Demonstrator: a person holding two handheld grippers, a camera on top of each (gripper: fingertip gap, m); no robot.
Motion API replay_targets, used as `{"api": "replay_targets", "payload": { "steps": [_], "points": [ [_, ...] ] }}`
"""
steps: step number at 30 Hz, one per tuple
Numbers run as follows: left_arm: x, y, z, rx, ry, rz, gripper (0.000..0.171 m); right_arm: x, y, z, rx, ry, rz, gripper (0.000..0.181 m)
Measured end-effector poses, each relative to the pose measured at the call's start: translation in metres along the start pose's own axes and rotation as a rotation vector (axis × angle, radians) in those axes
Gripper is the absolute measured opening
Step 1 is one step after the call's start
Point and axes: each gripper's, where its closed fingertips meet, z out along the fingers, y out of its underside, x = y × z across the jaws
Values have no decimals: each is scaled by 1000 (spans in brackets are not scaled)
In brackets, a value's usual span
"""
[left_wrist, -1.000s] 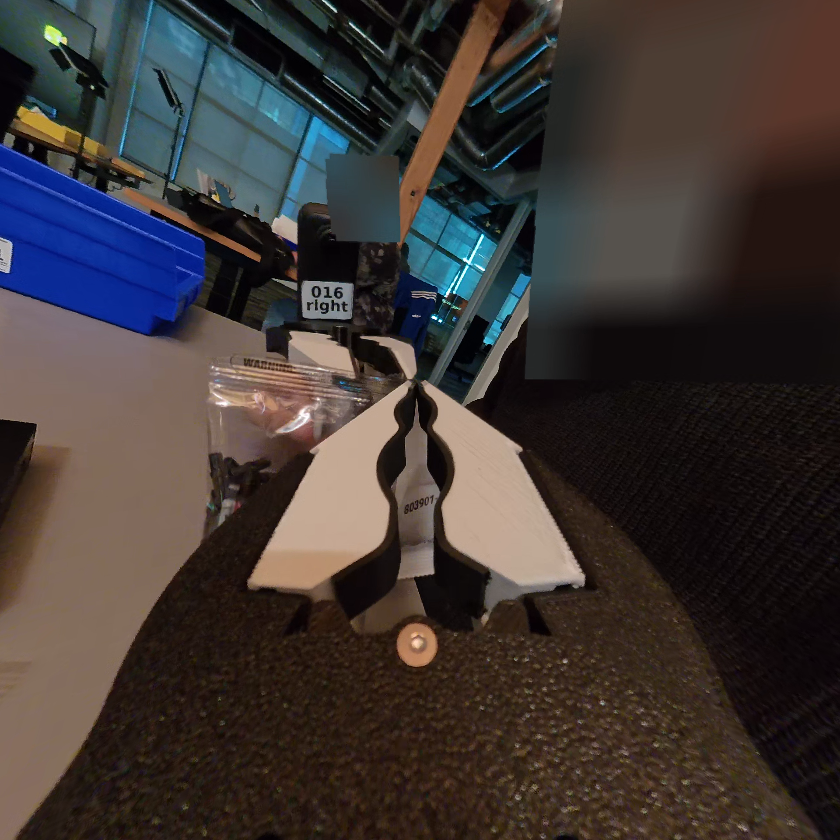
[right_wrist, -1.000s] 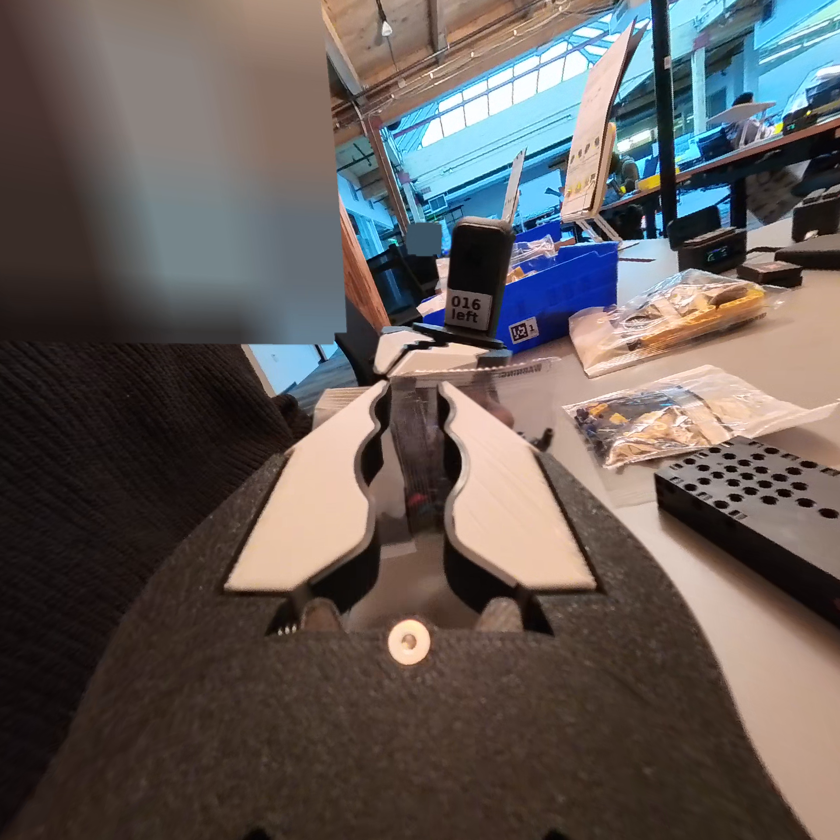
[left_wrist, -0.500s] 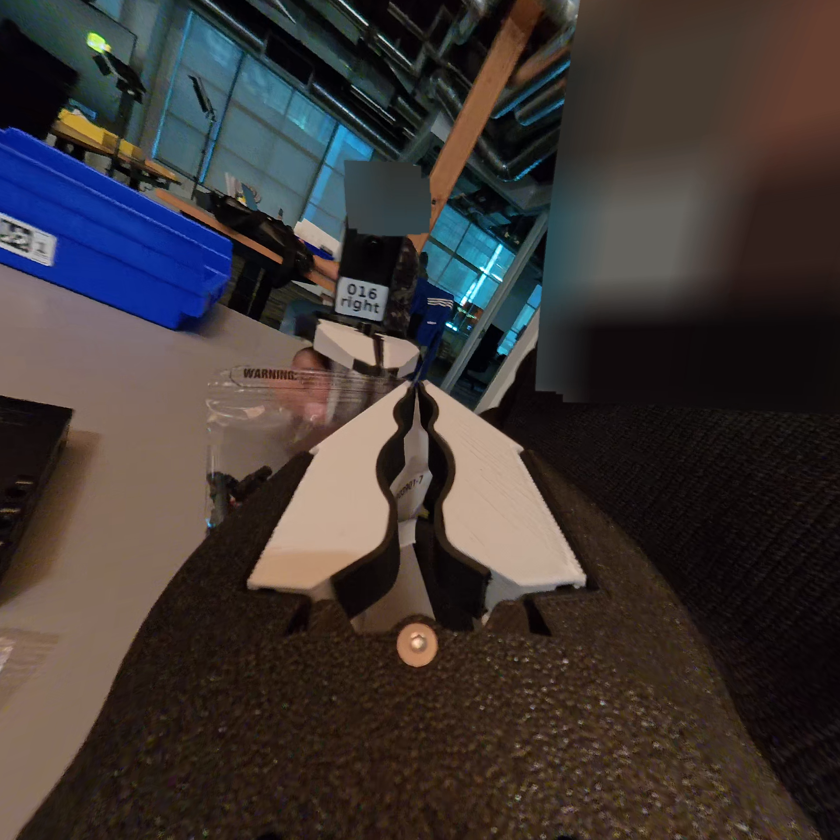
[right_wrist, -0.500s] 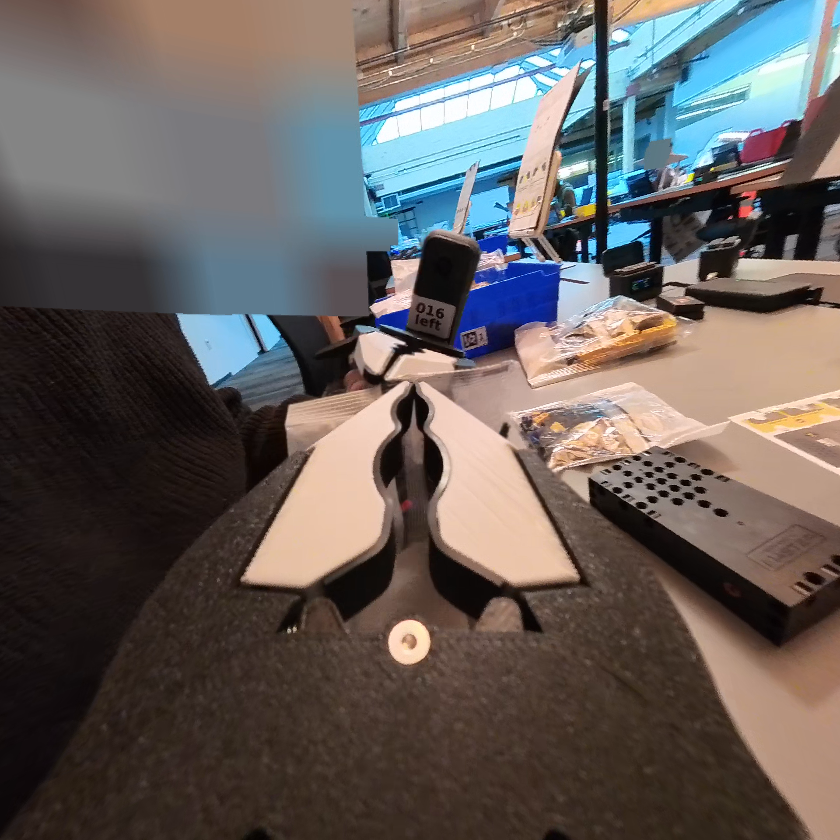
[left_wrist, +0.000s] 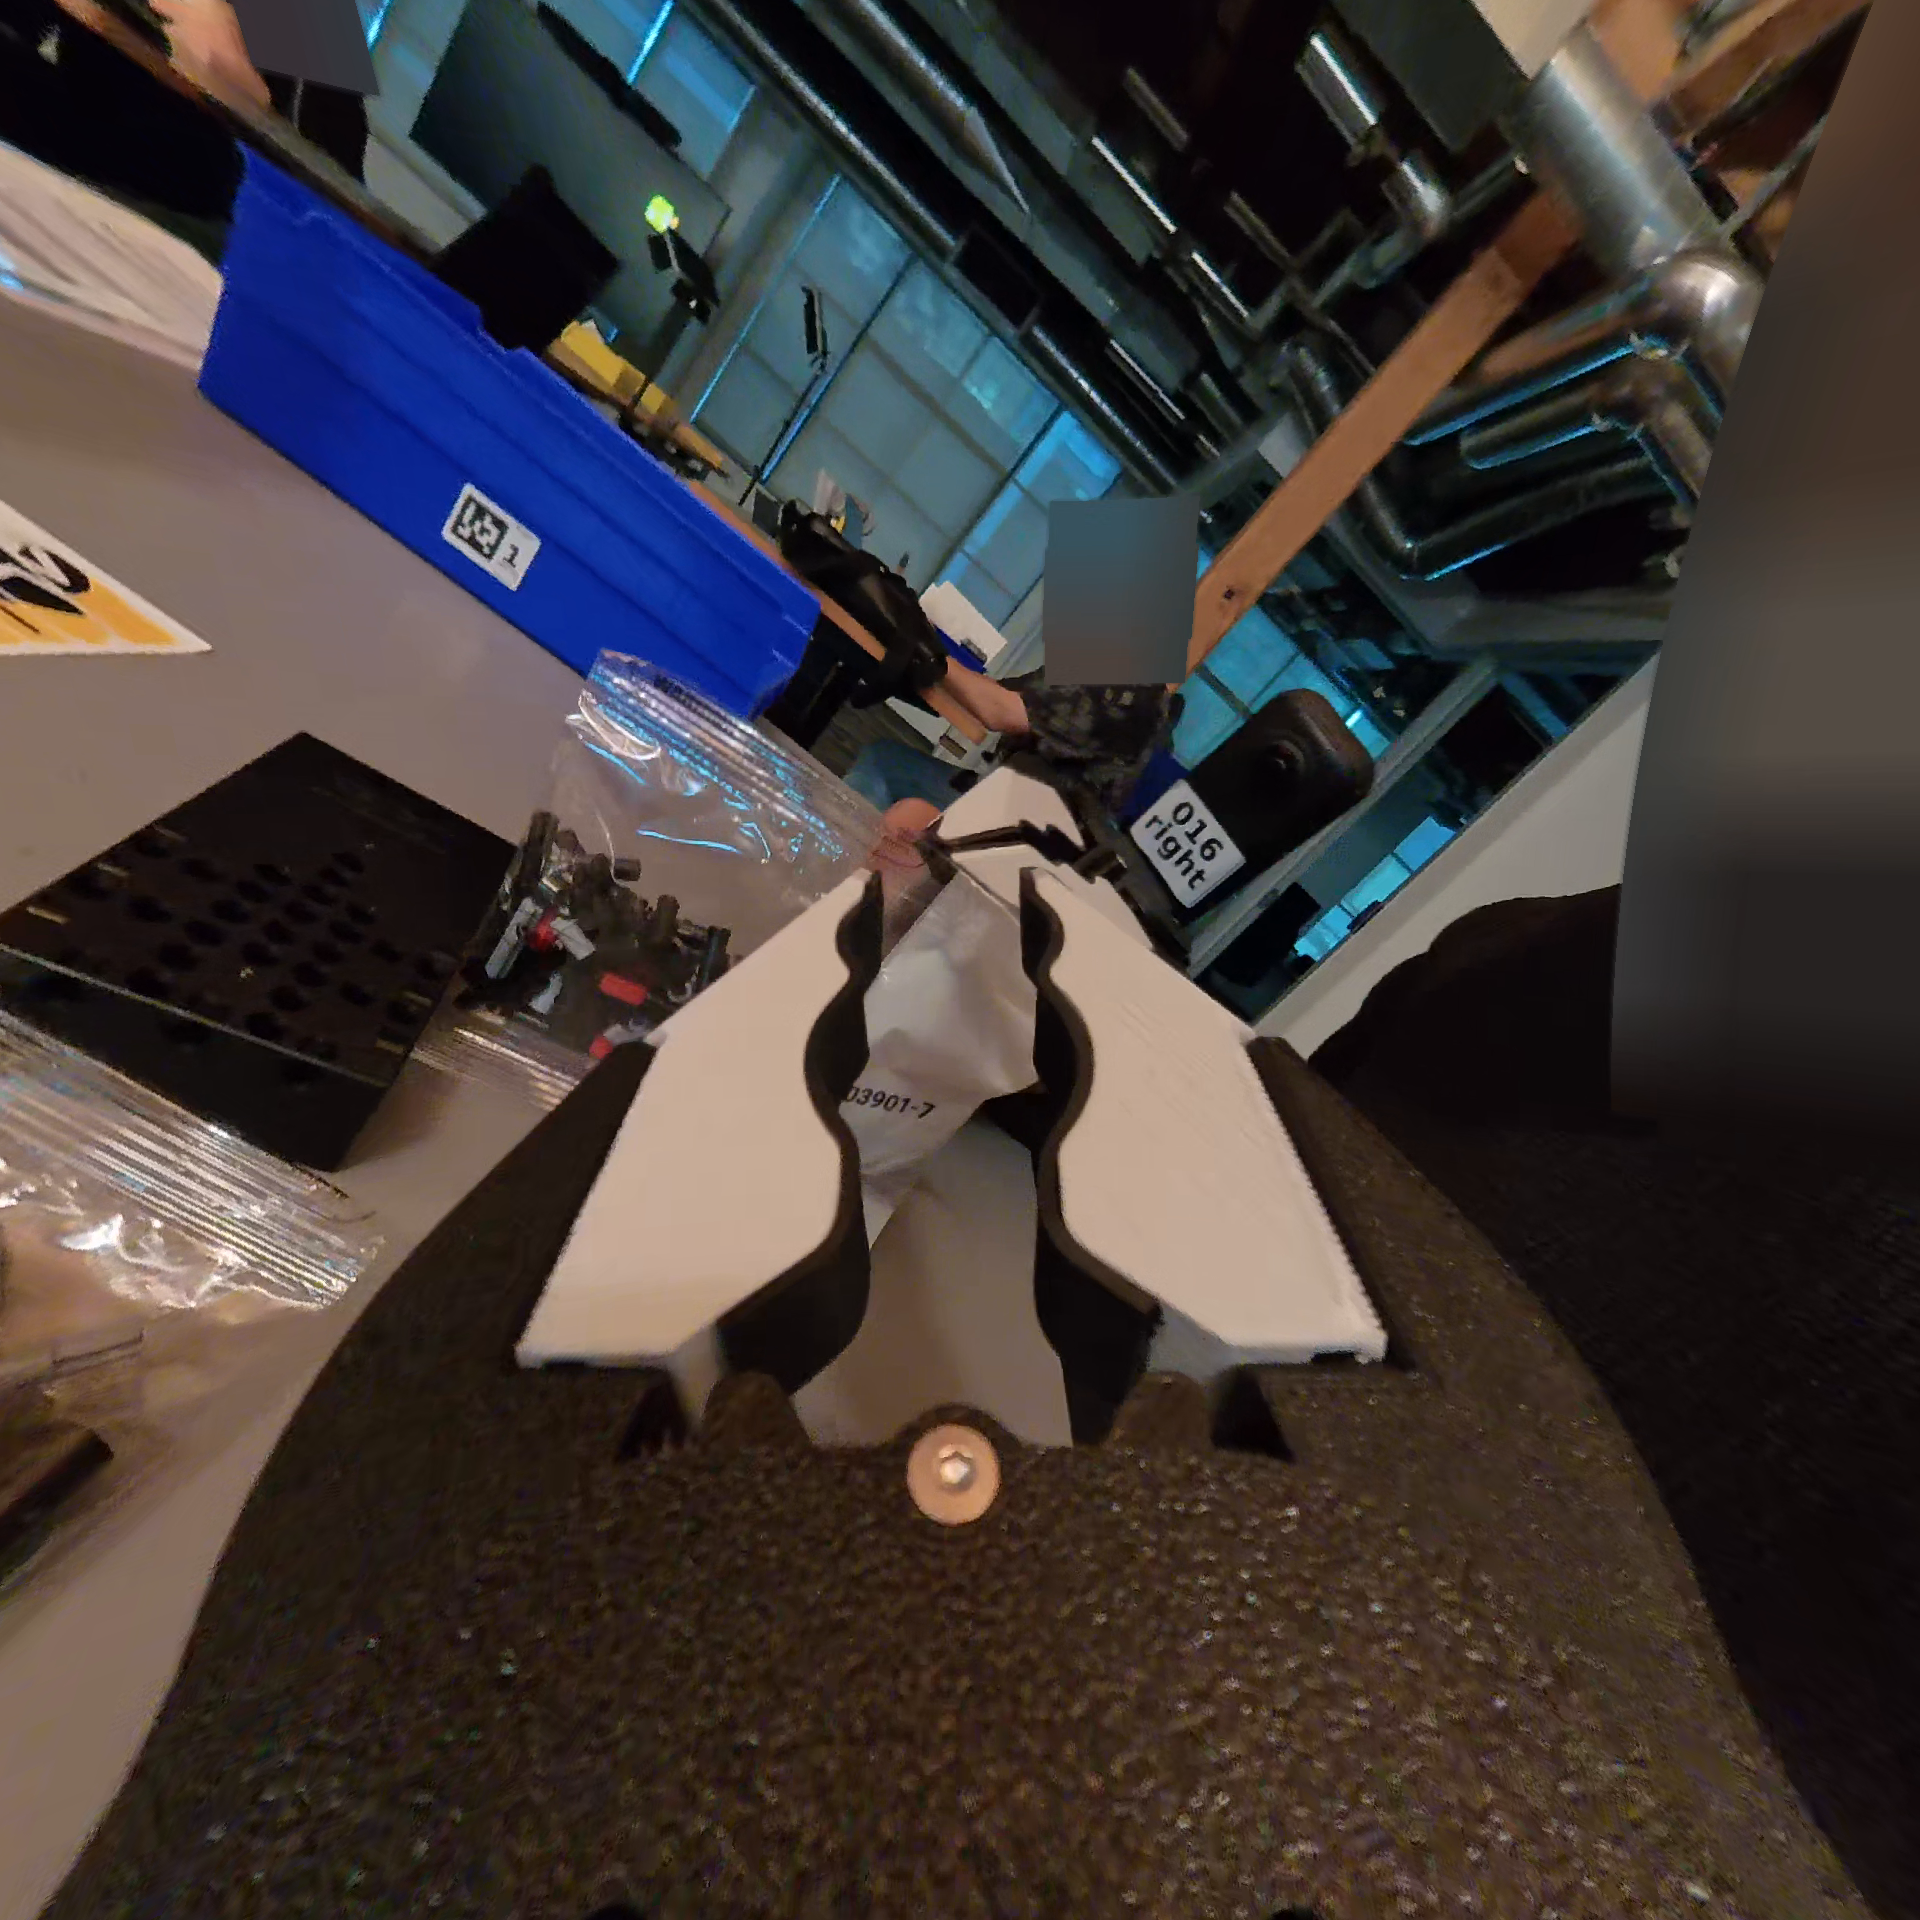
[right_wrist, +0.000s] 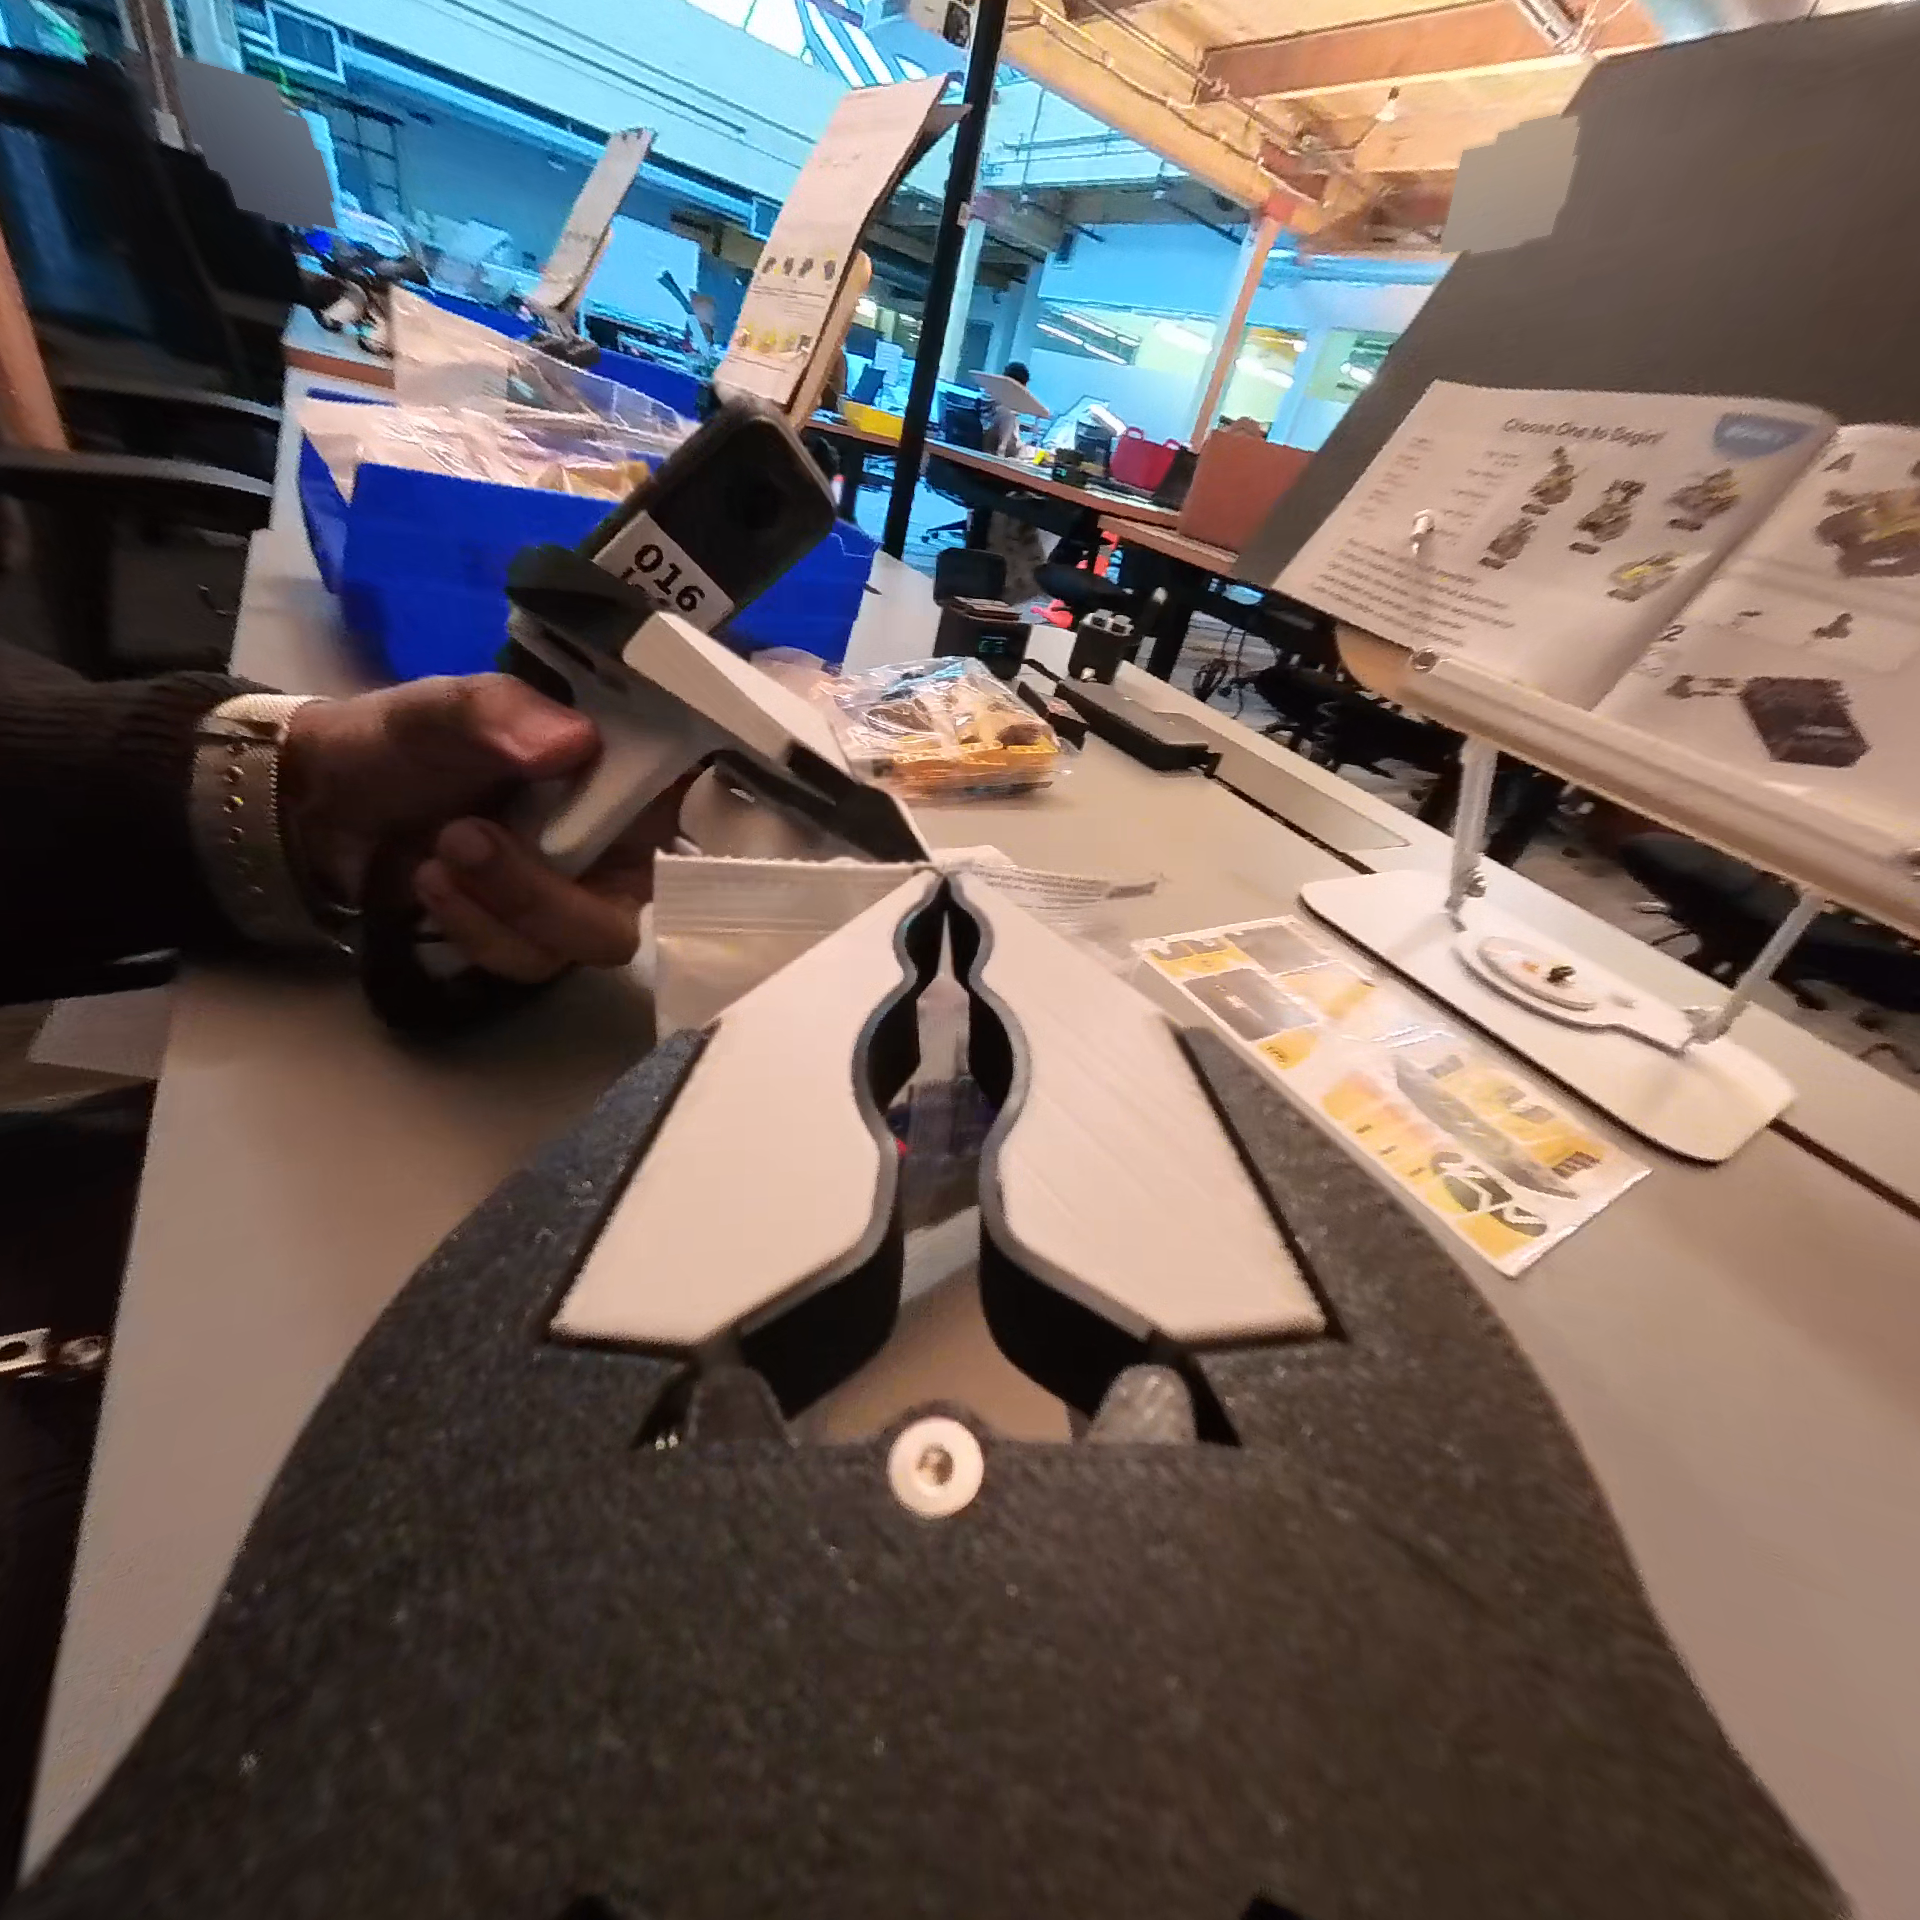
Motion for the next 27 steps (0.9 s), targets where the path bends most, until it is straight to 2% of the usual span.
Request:
{"api": "replay_targets", "payload": {
  "steps": [10, 16, 20, 27],
  "points": [
    [-7, 4, 1, -14, -2, -85, 26, -12, 7, 7, -58, 43, -207, 0],
    [-8, 8, 4, -42, -11, -90, 23, -11, 1, 4, -7, -52, -12, 0],
    [-5, 6, 2, -29, 13, -90, 0, -9, 1, 2, -2, -86, 85, 0],
    [-8, 5, 2, -22, -11, -81, 1, -15, 3, 2, -13, -138, 129, 1]
  ]
}}
